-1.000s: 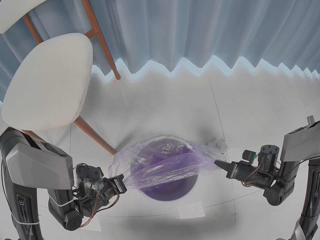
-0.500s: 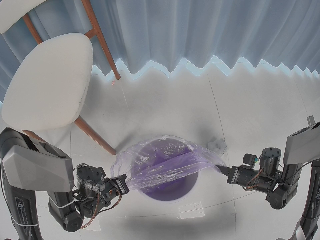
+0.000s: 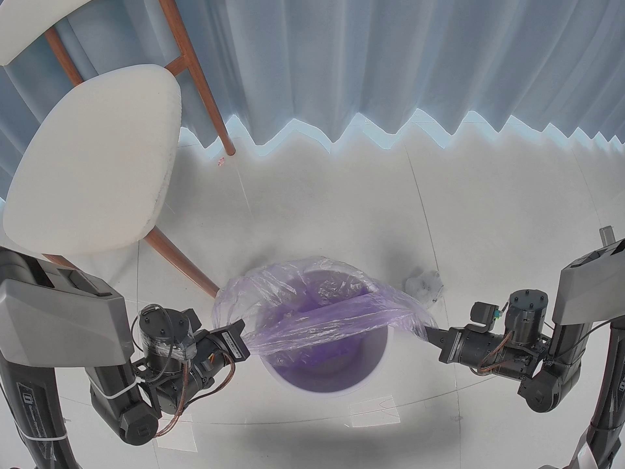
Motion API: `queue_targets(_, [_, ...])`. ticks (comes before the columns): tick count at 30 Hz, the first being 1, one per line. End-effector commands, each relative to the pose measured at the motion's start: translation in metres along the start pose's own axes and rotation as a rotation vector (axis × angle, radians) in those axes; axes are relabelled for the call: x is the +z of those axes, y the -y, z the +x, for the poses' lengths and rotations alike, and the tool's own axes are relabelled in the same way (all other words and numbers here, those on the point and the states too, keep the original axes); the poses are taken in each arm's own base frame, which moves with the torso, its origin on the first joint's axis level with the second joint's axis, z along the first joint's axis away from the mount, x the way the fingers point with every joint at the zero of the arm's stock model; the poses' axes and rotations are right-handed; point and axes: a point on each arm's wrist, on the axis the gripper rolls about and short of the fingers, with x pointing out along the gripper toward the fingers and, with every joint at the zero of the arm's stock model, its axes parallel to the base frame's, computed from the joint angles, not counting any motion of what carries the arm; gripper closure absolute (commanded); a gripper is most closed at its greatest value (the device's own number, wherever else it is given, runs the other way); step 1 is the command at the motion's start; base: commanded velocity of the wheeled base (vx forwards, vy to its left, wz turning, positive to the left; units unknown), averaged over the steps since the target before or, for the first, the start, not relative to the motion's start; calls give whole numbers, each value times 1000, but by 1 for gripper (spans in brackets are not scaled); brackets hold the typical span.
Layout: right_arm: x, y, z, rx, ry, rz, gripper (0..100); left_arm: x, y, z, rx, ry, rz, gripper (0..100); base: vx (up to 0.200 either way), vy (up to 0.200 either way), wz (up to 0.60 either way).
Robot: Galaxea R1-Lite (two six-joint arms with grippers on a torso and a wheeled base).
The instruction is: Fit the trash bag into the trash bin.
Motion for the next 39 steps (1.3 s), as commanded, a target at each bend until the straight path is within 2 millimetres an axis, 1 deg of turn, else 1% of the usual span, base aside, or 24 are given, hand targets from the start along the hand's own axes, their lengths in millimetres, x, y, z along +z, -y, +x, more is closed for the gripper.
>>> queue_targets(1, [6, -4, 0, 20, 31, -13, 100, 7, 2, 4, -17, 28, -8, 100, 0, 0, 0])
queue_targets(5, [16, -9, -1, 41, 72, -14, 100, 12, 0, 4, -54, 17, -14, 100, -150, 0, 0])
queue_targets(8, [30, -17, 0, 75, 129, 3, 100, 21, 7, -2, -104, 28, -20, 100, -200, 0, 0])
queue_targets(12, [44, -25, -1, 113, 180, 14, 100, 30, 12, -7, -157, 39, -21, 100, -200, 0, 0])
queue_targets(16, [52, -26, 4, 126, 213, 2, 100, 28, 11, -7, -157, 26, -18, 100, -200, 0, 0])
queue_targets(19, [63, -26, 13, 128, 264, -4, 100, 25, 10, -4, -159, 13, -15, 100, -200, 0, 0])
queue_targets(22, [63, -24, 17, 111, 277, 2, 100, 22, 9, -1, -154, 6, -11, 100, -67, 0, 0])
queue_targets(23, [57, -23, 20, 89, 265, 17, 100, 18, 7, 5, -141, -2, -10, 100, 0, 0, 0])
queue_targets(25, [49, -19, 24, 75, 239, 24, 100, 14, 3, 9, -117, -8, -10, 100, 0, 0, 0])
queue_targets(30, [48, -18, 25, 73, 234, 34, 100, 14, 4, 13, -105, 9, -13, 100, 0, 0, 0])
queue_targets(32, [47, -21, 25, 81, 232, 45, 100, 15, 4, 13, -109, 14, -13, 100, 0, 0, 0])
queue_targets(33, [47, -23, 23, 83, 232, 48, 0, 15, 5, 13, -110, 13, -13, 100, 0, 0, 0])
queue_targets(36, [45, -35, 8, 109, 218, 68, 0, 14, 5, 12, -111, 12, -12, 100, 0, 0, 0])
queue_targets(37, [41, -46, 2, 135, 201, 70, 0, 14, 6, 12, -113, 13, -11, 100, 0, 0, 0])
queue_targets(39, [36, -55, -4, 159, 180, 69, 0, 15, 7, 12, -116, 14, -11, 100, 0, 0, 0])
